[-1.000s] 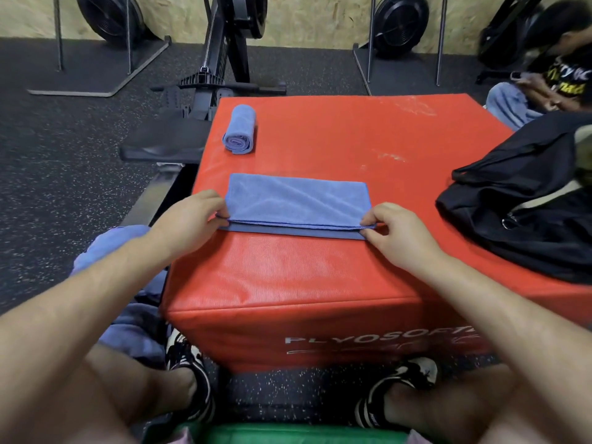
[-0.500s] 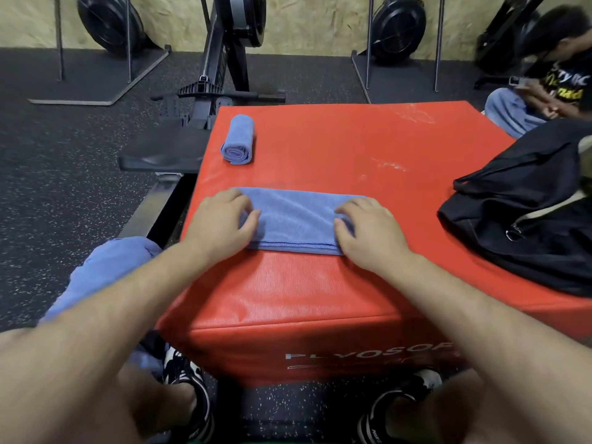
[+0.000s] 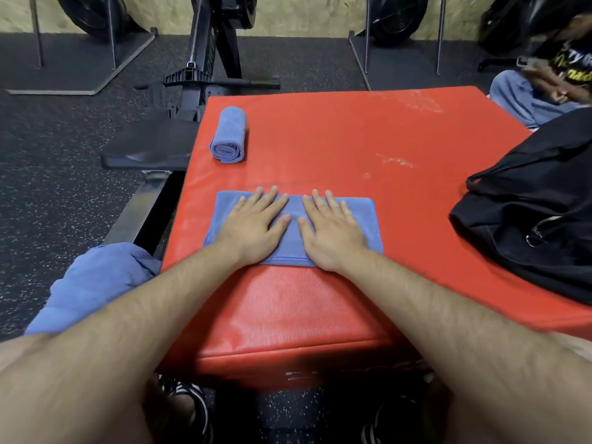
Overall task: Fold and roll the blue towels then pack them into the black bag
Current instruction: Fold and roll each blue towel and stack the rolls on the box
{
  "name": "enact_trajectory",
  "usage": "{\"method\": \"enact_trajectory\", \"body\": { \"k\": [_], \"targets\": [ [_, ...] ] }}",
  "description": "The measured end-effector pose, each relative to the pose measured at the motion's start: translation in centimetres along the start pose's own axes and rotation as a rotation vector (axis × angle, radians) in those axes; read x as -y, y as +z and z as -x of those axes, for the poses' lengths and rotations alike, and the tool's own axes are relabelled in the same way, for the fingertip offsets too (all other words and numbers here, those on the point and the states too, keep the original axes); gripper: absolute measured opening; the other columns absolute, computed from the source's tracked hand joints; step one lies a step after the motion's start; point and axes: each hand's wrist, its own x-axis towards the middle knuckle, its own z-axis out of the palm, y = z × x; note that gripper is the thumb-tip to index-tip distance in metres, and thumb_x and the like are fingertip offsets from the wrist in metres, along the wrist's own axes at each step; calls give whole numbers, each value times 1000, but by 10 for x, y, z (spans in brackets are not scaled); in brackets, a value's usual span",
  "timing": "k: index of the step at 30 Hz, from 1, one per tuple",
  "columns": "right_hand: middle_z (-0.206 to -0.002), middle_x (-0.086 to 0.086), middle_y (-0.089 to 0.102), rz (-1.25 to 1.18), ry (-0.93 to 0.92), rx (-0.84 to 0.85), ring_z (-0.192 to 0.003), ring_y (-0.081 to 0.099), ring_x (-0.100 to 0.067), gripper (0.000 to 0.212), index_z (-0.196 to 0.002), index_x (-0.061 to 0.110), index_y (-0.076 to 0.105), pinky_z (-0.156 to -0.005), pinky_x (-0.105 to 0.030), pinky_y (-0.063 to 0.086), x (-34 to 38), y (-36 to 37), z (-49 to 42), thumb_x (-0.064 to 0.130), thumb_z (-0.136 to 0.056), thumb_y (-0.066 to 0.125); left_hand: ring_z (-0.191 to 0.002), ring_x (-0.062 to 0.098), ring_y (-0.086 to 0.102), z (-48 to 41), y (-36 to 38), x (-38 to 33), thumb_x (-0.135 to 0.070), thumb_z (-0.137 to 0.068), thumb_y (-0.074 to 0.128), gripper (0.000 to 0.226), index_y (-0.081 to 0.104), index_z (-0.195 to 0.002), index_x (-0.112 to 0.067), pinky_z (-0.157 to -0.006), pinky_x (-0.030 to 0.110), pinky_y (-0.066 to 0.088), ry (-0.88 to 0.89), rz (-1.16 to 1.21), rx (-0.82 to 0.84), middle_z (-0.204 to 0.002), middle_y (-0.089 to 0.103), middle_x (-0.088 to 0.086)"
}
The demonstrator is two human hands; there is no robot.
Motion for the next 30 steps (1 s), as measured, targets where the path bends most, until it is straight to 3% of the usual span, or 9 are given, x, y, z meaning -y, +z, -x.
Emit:
{"method": "enact_trajectory", "body": {
  "k": [7, 12, 14, 16, 19, 21, 26, 30],
  "targets": [
    [-168, -4, -1, -25, 195, -14, -154, -5, -18, 63, -160, 17, 7, -125, -38, -3, -51, -11, 10, 45, -105, 18, -155, 14, -3, 12, -14, 54, -52, -105, 22, 59, 13, -160, -31, -125, 45, 0, -135, -9, 37, -168, 2, -9],
    [-167, -9, -5, -1, 267, 4, -154, -7, -24, 67, -159, 8, 1, -125, -41, -3, -55, -21, 12, 43, -105, 18, -154, 12, -9, 10, -21, 52, -50, -105, 15, 59, 5, -160, -31, -123, 44, -10, -118, -127, 79, -168, -3, -10],
    [-167, -13, -3, 49, 263, -55, -154, -5, -28, 70, -159, 6, 1, -125, -43, 0, -38, -27, 11, 44, -104, 22, -154, 13, -5, 4, -23, 39, -46, -106, 19, 56, 8, -160, -34, -124, 44, -7, -16, -144, 68, -168, 0, -9],
    [-164, -15, 15, 82, 201, -118, -151, 14, -33, 69, -158, 7, 10, -121, -46, 16, -13, -35, 13, 44, -103, 28, -155, 14, 3, -3, -23, 24, -41, -106, 24, 52, 17, -158, -39, -124, 44, 1, 140, -92, 68, -168, 7, -9],
    [-134, -13, 48, 113, 44, -144, -121, 48, -35, 44, -137, 12, 45, -93, -48, 43, 23, -41, 20, 37, -101, 37, -153, 13, 15, -12, -23, 8, -33, -98, 28, 56, 34, -153, -37, -123, 45, 13, 270, -39, 92, -165, 18, -10],
    [-127, -12, 51, 64, 25, -59, -117, 51, -35, 35, -127, 12, 50, -87, -47, 45, 37, -40, 22, 32, -101, 39, -152, 13, 20, -19, -22, 5, -32, -90, 27, 63, 39, -152, -33, -121, 48, 21, 305, -75, 117, -164, 22, -10],
    [-136, -12, 49, 137, 57, 29, -127, 44, -31, 48, -136, 9, 52, -98, -45, 40, 41, -38, 16, 37, -101, 34, -144, 15, 32, -22, -22, 12, -58, -84, 4, 73, 33, -151, -48, -111, 41, 29, 232, -211, 82, -161, 30, -11],
    [-136, -8, 52, 173, -43, -16, -128, 45, -28, 47, -130, 12, 58, -104, -43, 34, 25, -34, 0, 41, -99, 36, -118, 25, 45, -11, -26, 7, -67, -84, 2, 80, 42, -148, -40, -92, 39, 34, 163, -362, -10, -134, 49, 1]
  ]
}}
